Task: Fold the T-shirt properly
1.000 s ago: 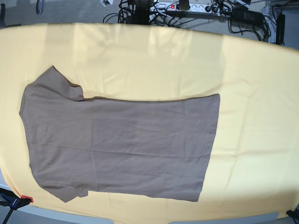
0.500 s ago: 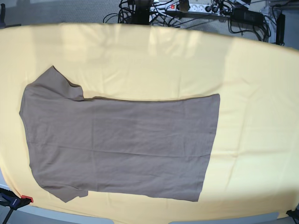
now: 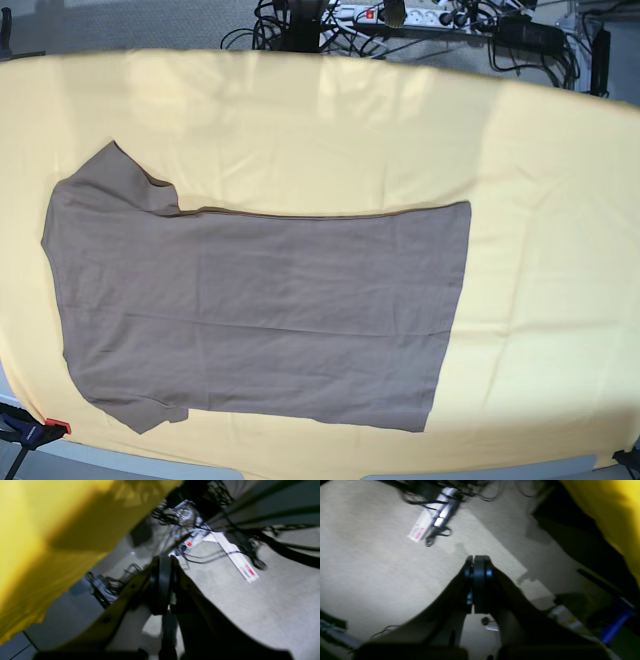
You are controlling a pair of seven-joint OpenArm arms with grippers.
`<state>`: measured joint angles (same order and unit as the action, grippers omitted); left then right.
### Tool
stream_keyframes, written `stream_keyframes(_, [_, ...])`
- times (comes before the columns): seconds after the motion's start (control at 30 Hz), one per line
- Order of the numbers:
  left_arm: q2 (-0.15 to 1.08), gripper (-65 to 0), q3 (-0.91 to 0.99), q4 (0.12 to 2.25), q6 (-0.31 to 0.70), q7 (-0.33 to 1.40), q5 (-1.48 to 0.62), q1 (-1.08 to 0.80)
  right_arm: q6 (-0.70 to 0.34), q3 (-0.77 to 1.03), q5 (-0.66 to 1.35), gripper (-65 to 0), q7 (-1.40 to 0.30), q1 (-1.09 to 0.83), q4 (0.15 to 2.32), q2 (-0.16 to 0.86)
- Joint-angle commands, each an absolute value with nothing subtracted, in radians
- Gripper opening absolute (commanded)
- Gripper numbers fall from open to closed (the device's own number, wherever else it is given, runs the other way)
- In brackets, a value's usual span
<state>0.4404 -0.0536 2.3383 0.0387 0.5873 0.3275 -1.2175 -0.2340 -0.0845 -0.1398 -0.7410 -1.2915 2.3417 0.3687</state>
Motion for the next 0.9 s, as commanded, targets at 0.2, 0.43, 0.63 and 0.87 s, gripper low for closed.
stream_keyframes(0.2, [0.505,-65.0,0.083,2.356,0.056,0.51,0.27,-1.145,-0.115,-0.03,-0.245,-65.0,-0.706,-1.227,2.356,0.449])
stream_keyframes(0.43, [0.594,-65.0,0.117,2.356,0.121,0.455,0.224,-0.998,-0.176,0.079,-0.23,-65.0,-0.628,-1.057,2.356,0.466])
stream_keyframes(0.63, [0.698,-65.0,0.117,2.356,0.2,0.379,0.226,-0.852,-0.413,0.125,-0.129,-65.0,-0.572,-0.879,2.356,0.467])
stream_keyframes(0.87, [0.815,-65.0,0.116,2.173,0.358,0.197,0.226,-0.685,-0.54,0.125,-0.024,-65.0,-0.557,-0.685,2.285,0.481])
